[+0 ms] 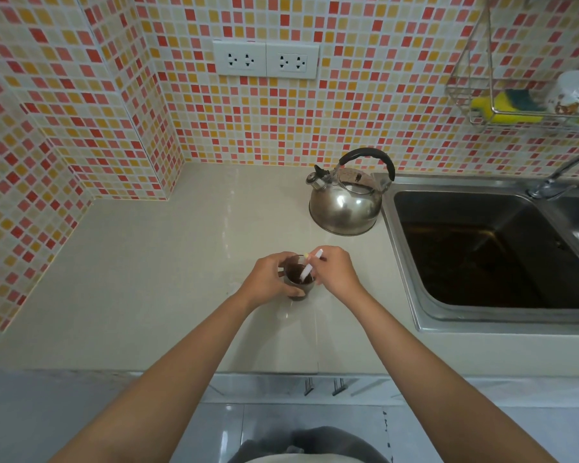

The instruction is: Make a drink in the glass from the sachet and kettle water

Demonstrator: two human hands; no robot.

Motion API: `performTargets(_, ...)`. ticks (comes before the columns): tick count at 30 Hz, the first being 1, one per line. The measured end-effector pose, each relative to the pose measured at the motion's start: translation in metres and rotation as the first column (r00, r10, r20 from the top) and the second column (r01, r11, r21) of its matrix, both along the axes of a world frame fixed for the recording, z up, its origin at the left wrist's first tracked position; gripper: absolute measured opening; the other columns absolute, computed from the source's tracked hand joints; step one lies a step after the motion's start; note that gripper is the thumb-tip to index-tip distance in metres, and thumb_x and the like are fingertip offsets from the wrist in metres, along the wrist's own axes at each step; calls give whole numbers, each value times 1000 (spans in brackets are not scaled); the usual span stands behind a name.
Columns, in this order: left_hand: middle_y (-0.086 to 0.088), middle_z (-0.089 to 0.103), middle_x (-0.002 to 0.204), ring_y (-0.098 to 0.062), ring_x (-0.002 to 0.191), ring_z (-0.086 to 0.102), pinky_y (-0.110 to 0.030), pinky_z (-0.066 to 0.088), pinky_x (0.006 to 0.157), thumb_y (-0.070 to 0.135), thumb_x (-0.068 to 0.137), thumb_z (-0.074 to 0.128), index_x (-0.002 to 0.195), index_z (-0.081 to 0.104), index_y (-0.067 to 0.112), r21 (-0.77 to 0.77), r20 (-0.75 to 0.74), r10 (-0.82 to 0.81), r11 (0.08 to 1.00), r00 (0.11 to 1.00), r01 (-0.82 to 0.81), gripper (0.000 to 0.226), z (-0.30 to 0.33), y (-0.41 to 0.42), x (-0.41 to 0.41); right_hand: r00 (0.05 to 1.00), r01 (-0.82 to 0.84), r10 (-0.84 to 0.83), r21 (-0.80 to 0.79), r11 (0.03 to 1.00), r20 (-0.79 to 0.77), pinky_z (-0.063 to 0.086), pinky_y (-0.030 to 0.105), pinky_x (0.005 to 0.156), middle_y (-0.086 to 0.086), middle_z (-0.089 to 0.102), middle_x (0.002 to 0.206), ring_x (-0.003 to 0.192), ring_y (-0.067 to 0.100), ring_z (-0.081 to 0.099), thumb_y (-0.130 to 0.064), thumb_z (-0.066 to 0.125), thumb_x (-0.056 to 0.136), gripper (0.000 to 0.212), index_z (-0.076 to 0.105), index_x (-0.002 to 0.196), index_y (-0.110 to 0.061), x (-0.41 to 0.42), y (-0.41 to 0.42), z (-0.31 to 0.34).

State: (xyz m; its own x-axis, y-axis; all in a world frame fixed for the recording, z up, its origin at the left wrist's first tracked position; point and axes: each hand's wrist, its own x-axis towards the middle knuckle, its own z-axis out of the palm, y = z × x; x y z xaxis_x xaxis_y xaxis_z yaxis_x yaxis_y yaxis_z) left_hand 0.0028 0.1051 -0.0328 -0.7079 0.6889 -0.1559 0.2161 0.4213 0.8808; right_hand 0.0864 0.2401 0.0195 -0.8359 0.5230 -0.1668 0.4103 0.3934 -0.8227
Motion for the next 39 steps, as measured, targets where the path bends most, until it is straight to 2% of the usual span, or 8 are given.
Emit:
performTargets(10, 6, 67, 114, -12, 108, 63, -27, 50, 98, 15, 50, 92, 120, 63, 21, -9, 20, 13, 1000, 1000, -12, 76, 1, 0, 0, 995, 102, -102, -18, 995, 22, 49, 35, 69, 8, 66, 70, 71, 26, 59, -11, 49, 92, 24, 69, 82, -1, 2, 1, -7)
performTargets(14, 2, 65, 120, -14, 111, 62, -29, 51, 98, 15, 51, 93, 126, 60, 16, -24, 19, 18, 1000, 1000, -18, 82, 1, 0, -1, 974, 216, -222, 99, 971, 53, 46, 32, 69, 3, 63, 84, 82, 25, 60, -26, 51, 94, 23, 64, 91, -8, 5, -2, -14)
performTargets(18, 1, 66, 119, -15, 111, 62, -31, 52, 97, 11, 51, 92, 125, 61, 15, -11, 29, 22, 1000, 999, -22, 80, 2, 1, 0, 966, 237, -219, -129, 963, 139, 55, 45, 80, 15, 69, 90, 86, 37, 67, -27, 44, 96, 35, 60, 69, -11, 0, -4, -12)
performTargets(23, 3, 68, 113, -14, 108, 64, -29, 54, 93, 9, 51, 91, 119, 65, 18, 9, 26, 13, 1000, 1000, -13, 73, 3, 1, 1, 961, 232, -182, -244, 942, 209, 53, 48, 86, 25, 69, 99, 93, 42, 66, -28, 43, 97, 40, 67, 91, 4, -2, -6, -10)
performTargets(27, 3, 68, 112, -14, 106, 64, -26, 53, 93, 8, 51, 91, 118, 65, 18, 21, 30, 17, 1000, 999, -17, 73, 1, 1, 1, 958, 238, -180, -272, 932, 222, 53, 46, 85, 22, 66, 88, 87, 42, 67, -29, 41, 98, 40, 66, 77, -5, -1, -6, -9)
performTargets(32, 6, 67, 112, -9, 103, 64, -15, 50, 87, 9, 52, 91, 119, 64, 19, 26, 28, 10, 1000, 1000, -10, 74, -2, 1, 0, 957, 243, -180, -287, 927, 228, 55, 45, 81, 23, 65, 88, 79, 39, 67, -29, 42, 98, 44, 68, 85, 3, -1, -6, -7)
performTargets(35, 3, 67, 115, -11, 106, 63, -20, 52, 91, 8, 53, 91, 121, 63, 17, 24, 26, 7, 1000, 1000, -7, 74, -1, 0, 1, 957, 246, -187, -282, 927, 220, 55, 45, 80, 21, 64, 84, 74, 36, 65, -29, 43, 97, 41, 62, 67, -9, 0, -5, -9)
performTargets(39, 4, 65, 116, -12, 110, 62, -29, 51, 98, 14, 54, 90, 122, 62, 20, -9, -20, 0, 1000, 1000, 0, 74, 0, 0, 1, 961, 211, -148, -275, 938, 234, 56, 45, 79, 19, 65, 84, 71, 34, 65, -30, 50, 93, 33, 61, 64, -16, 3, -4, -8)
